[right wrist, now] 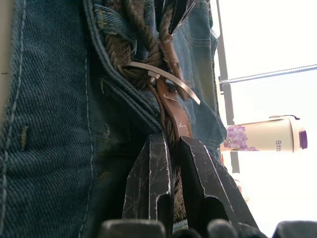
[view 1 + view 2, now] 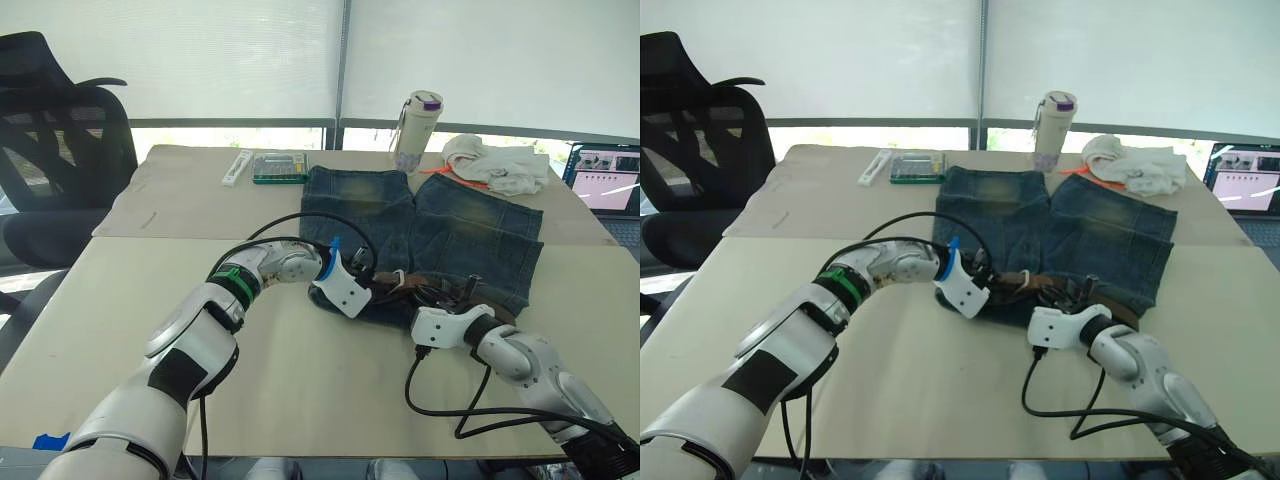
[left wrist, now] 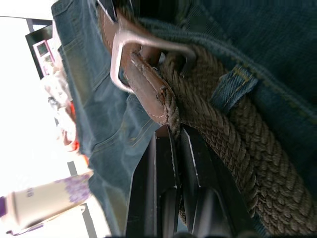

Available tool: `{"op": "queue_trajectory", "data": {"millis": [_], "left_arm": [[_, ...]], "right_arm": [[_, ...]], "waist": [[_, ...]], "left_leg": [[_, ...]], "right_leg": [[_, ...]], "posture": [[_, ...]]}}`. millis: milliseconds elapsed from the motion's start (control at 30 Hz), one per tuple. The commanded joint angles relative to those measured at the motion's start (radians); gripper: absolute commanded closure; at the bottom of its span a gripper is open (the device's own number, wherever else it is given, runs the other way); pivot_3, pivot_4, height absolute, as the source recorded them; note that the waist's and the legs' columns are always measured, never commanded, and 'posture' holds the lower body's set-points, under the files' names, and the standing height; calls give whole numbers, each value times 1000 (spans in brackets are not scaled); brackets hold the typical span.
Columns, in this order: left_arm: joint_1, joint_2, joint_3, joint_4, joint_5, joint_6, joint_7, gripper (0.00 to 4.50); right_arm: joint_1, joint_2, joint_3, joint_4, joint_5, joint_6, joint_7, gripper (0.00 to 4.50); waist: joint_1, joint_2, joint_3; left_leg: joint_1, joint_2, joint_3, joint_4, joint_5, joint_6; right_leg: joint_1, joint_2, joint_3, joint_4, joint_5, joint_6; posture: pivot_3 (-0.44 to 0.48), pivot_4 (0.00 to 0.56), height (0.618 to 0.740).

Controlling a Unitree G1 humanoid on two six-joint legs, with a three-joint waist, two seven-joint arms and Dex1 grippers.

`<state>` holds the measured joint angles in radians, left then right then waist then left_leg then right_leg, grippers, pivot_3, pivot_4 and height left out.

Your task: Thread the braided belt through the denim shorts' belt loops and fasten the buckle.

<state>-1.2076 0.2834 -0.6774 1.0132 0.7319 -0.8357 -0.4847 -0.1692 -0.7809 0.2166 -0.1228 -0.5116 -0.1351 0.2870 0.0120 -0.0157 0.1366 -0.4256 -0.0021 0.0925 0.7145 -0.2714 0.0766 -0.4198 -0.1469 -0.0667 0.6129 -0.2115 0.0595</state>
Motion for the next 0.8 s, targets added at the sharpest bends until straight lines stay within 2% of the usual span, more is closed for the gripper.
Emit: {"op": "queue_trajectory", "data": {"millis": [33,200,467,800], "left_arm": [[0,-6,8,-34,-29,-14,-39,4500],[2,-28,10,-31,-17,32,5,4500],[60,-148,55,-3,-69,165,47,4500],[160,-291,218,-34,-258,293,75,4500]], "right_arm": [[-26,4,-48,-19,-6,-18,-6,4453],[-32,21,-42,-22,-5,-34,-5,4453],[-32,57,-35,-33,1,-54,2,4453],[-3,106,-59,-52,46,-68,37,4453]], "waist": [[0,0,0],[0,0,0],[0,0,0],[1,0,0]], "left_leg": [[0,0,0,0,0,0],[0,0,0,0,0,0],[0,0,0,0,0,0],[1,0,-1,1,0,0]], "right_leg": [[0,0,0,0,0,0],[0,0,0,0,0,0],[0,0,0,0,0,0],[1,0,0,1,0,0]], "posture": [[0,150,737],[0,150,737],[0,150,737],[0,150,737]]}}
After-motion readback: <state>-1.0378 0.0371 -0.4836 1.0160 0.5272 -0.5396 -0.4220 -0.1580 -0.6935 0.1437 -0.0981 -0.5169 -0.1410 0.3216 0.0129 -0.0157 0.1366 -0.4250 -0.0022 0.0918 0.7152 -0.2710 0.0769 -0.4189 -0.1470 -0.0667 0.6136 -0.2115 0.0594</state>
